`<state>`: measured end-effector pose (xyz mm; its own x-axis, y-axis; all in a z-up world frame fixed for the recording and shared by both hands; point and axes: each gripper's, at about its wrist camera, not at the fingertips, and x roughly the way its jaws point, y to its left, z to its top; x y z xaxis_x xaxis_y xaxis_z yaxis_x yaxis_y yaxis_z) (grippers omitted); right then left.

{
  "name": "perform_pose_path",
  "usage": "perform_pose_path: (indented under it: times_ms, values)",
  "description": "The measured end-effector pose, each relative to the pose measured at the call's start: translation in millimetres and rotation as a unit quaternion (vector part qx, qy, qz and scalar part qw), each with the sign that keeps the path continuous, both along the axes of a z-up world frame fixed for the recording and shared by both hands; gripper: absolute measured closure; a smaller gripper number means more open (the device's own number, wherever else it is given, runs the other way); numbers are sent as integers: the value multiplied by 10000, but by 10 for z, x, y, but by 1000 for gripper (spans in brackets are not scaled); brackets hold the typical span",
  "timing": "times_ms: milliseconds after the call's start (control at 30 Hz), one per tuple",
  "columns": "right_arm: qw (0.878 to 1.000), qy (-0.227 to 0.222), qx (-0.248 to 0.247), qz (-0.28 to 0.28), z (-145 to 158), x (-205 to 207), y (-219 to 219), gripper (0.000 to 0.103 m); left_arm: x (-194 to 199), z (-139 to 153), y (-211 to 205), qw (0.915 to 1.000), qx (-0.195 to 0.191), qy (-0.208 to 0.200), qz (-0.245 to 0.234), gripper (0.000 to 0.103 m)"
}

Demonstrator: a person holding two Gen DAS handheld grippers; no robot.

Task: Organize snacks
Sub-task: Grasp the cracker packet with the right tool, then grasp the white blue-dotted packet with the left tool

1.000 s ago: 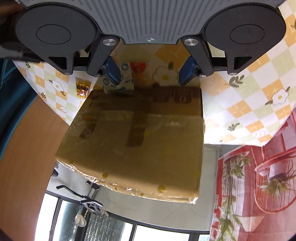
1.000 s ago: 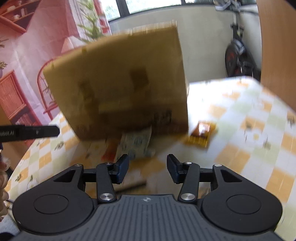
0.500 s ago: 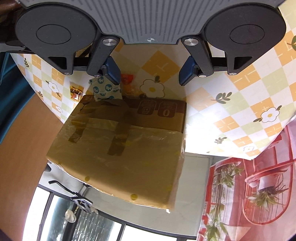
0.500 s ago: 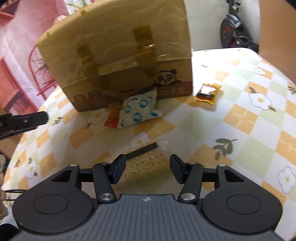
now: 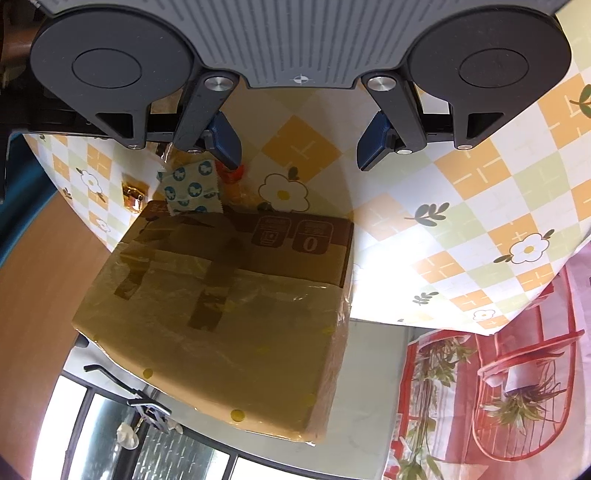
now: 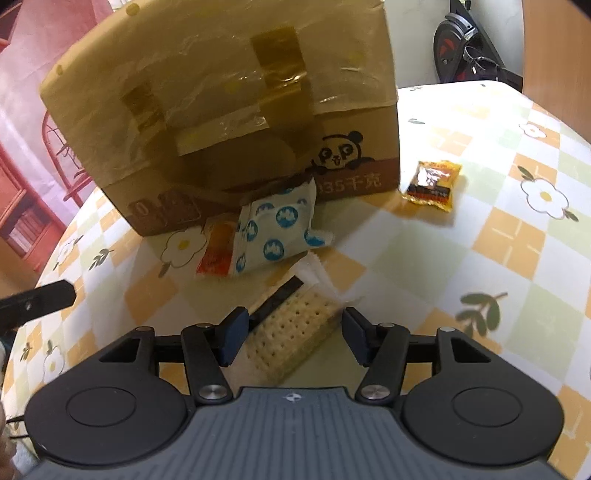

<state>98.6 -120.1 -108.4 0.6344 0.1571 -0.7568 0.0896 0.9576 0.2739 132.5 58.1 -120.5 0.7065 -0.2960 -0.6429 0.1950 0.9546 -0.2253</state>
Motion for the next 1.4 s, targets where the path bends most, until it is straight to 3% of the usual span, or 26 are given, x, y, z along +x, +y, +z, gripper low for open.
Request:
perform_pose_path:
  times_ms: [233,467,633,733,767,800,1033,1400]
  values:
    - [9988,-68,-466,149,-67,100,211,22,6,-36,-42,10000,33,54,-8,31]
    - [9922,-144,-1141,478,-122,47,271,23,5,-55,-73,9999,78,86,-12,31]
    - [9923,-152,-1173,353,-137,-67,18,23,42,-91,-145,9998,100,156,-53,31]
    - [9911,-242,-1252,373,-145,-111,-124,30,71,-110,-221,9996,37,220,-162,32]
    - [9900,-302,-1319,408,-149,-124,-158,43,83,-112,-251,9995,5,229,-203,32]
    - [9888,-348,-1387,428,-154,-132,-196,48,97,-113,-284,9994,-16,232,-239,32]
    - [9892,-679,-1268,277,-182,-158,-503,51,246,-77,-656,9977,-178,152,-635,33]
    - [9864,-955,-1310,278,-233,-209,-493,51,668,-224,-1356,9950,60,244,-966,38]
